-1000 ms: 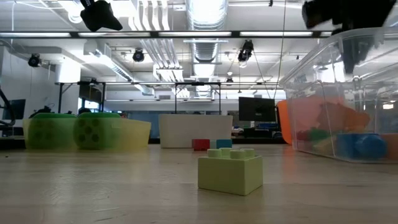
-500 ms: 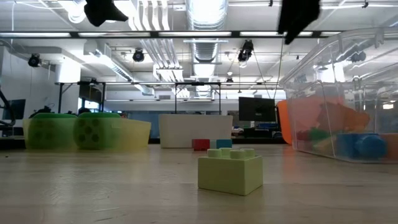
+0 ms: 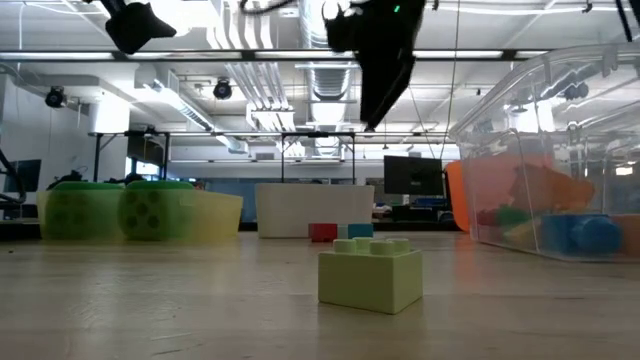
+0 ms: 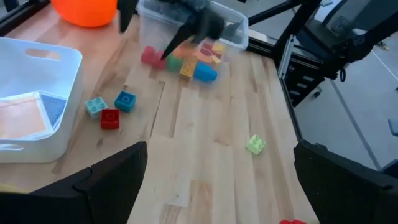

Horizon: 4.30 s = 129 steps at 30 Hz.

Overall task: Pick & Place Toys
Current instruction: Put the blue game piece into the transparent bin

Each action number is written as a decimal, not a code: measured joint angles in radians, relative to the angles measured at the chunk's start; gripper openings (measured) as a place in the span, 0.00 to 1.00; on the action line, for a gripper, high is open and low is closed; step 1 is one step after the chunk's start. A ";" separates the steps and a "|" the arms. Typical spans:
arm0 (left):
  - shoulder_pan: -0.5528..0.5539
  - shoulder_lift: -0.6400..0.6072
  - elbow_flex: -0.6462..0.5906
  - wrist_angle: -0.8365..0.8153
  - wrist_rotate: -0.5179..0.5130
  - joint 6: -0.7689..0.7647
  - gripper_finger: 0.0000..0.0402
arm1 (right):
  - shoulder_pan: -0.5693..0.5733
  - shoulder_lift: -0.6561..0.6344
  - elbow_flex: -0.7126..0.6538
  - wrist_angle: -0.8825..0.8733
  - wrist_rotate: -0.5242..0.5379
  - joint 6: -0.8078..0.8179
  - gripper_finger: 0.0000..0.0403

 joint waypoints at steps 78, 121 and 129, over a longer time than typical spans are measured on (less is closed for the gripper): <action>0.001 -0.001 0.002 -0.003 0.015 0.019 0.98 | 0.027 -0.187 -0.213 0.169 -0.169 -0.011 0.31; 0.001 0.052 0.000 0.087 0.014 0.019 0.98 | 0.205 -0.646 -0.785 0.020 -0.203 0.413 0.31; 0.001 0.052 0.000 0.087 0.014 0.019 0.98 | 0.205 -0.643 -0.851 0.060 -0.204 0.410 0.31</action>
